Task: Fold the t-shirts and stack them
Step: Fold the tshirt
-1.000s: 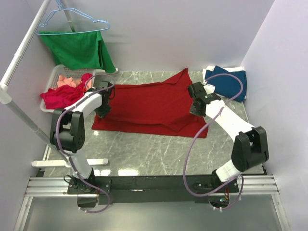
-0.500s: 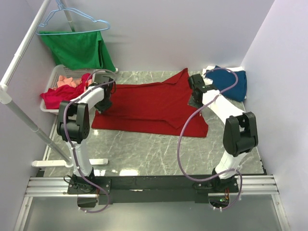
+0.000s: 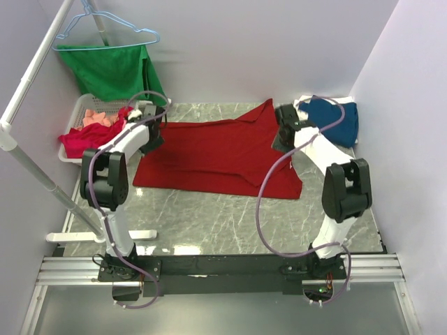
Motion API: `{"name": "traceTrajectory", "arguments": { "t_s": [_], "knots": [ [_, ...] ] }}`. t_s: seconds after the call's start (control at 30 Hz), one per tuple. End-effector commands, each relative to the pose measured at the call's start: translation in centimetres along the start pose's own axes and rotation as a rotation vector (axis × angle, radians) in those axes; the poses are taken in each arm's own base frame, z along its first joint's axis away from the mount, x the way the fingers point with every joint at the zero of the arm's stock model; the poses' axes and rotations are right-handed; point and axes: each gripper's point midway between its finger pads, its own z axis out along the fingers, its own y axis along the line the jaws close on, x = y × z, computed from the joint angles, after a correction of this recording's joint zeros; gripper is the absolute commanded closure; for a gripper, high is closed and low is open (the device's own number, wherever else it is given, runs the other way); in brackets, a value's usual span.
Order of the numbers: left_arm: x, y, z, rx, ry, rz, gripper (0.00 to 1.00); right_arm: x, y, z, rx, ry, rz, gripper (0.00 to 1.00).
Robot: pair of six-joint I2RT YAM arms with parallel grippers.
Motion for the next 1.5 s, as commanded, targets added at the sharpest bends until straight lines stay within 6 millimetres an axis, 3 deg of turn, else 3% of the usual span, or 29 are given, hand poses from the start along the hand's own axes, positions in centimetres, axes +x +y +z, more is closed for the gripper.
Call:
{"name": "traceTrajectory", "arguments": {
  "t_s": [0.0, 0.13, 0.27, 0.47, 0.73, 1.07, 1.23, 1.47],
  "knots": [
    [2.7, 1.0, -2.0, 0.064, 0.071, 0.066, 0.43, 2.9, -1.1, -2.9, -0.056, 0.048, -0.024, 0.58],
    [4.9, 1.7, -3.3, 0.077, 0.096, 0.102, 0.43, 6.9, -0.9, -3.4, -0.076, 0.106, -0.094, 0.58],
    [6.5, 3.3, -3.7, 0.045, 0.115, 0.101, 0.43, 10.7, 0.7, -3.9, -0.115, 0.16, -0.168, 0.58],
    [8.8, 6.1, -3.2, -0.036, 0.148, 0.083, 0.44, 14.1, 2.5, -3.5, -0.16, 0.224, -0.214, 0.58],
    [10.7, 8.2, -2.6, -0.096, 0.183, 0.079, 0.44, 14.4, 3.8, -2.1, -0.168, 0.236, -0.247, 0.58],
    [11.1, 8.3, -2.3, -0.107, 0.201, 0.083, 0.44, 15.7, 3.4, -0.2, -0.126, 0.277, -0.267, 0.61],
    [10.9, 8.2, -2.3, -0.107, 0.198, 0.076, 0.44, 14.9, 3.7, -0.2, -0.116, 0.259, -0.27, 0.87],
    [10.9, 8.4, -2.3, -0.115, 0.197, 0.07, 0.44, 13.1, 3.9, -1.1, -0.092, 0.215, -0.273, 0.97]
  ]
}}
